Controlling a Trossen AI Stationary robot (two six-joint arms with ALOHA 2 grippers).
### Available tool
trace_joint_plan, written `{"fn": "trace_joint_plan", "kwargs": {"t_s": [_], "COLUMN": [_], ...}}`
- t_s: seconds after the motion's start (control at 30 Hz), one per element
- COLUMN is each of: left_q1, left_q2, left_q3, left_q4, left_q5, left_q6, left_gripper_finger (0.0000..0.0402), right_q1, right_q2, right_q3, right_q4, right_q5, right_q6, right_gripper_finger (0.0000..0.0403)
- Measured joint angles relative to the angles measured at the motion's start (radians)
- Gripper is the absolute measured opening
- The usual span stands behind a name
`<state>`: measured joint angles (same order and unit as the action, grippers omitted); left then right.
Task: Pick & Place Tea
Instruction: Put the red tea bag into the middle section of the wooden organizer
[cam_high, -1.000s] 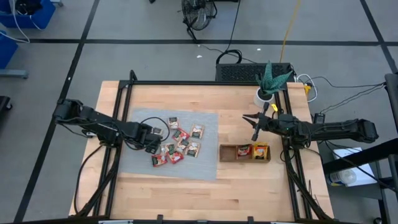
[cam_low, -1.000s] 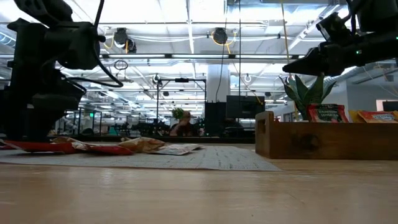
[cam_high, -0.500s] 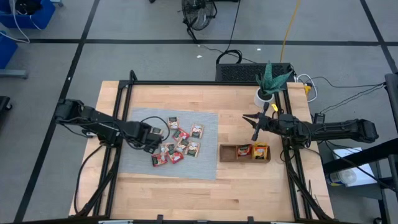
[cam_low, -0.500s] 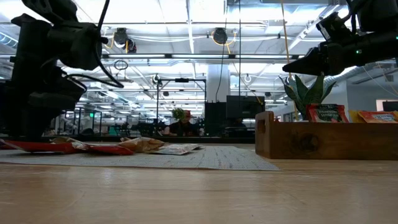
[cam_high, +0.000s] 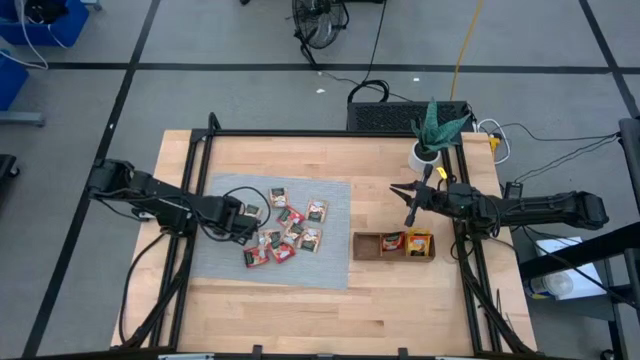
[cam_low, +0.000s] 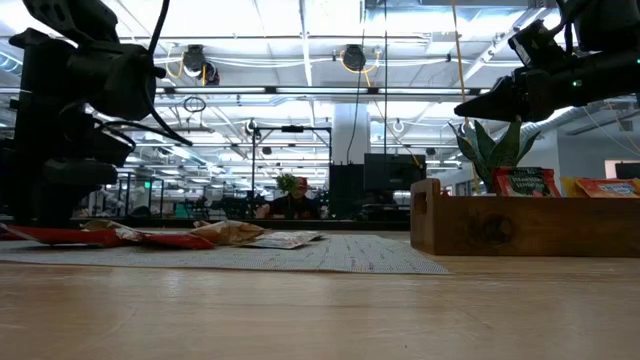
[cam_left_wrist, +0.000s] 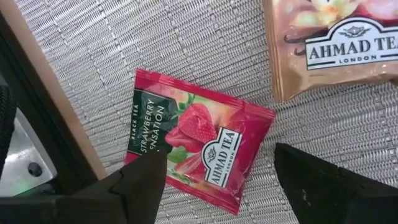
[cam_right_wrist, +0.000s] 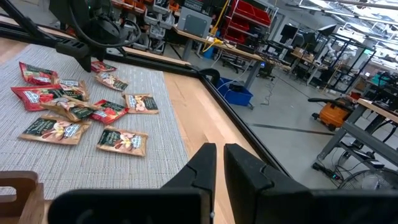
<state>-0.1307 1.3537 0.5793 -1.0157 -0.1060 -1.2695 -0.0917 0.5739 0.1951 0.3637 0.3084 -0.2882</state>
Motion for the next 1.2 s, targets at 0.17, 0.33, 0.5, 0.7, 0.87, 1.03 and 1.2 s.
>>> {"fn": "trace_joint_plan", "kwargs": {"t_s": [0.17,0.33,0.5,0.7,0.87,1.03,1.2], "left_q1": [0.0,0.0,0.0,0.0,-0.009,-0.035,-0.067], "left_q2": [0.001,0.003,0.004,0.003,0.004,0.004,0.006], "left_q3": [-0.001,-0.005,-0.006,0.0,0.066,0.197,0.339], "left_q4": [0.009,-0.002,-0.008,-0.008,-0.045,-0.121,-0.125], "left_q5": [0.007,0.009,0.008,0.008,0.002,-0.092,-0.258], "left_q6": [-0.019,-0.047,-0.057,-0.016,0.018,0.062,0.231], "left_gripper_finger": [0.0251,0.0149,0.0029,0.0011,0.0005,0.0003,0.0002], "right_q1": [0.0,0.0,0.0,0.0,0.0,0.0,0.0], "right_q2": [0.0,0.0,0.0,0.0,0.0,0.0,0.001], "right_q3": [0.0,0.0,0.0,0.0,0.0,0.0,0.0], "right_q4": [-0.001,-0.002,-0.003,-0.003,-0.002,-0.002,0.0], "right_q5": [0.0,0.0,0.0,0.0,0.0,0.0,0.0], "right_q6": [0.0,0.0,0.0,0.0,0.0,0.0,0.018], "right_gripper_finger": [0.002,0.002,0.002,0.002,0.002,0.002,0.002]}}
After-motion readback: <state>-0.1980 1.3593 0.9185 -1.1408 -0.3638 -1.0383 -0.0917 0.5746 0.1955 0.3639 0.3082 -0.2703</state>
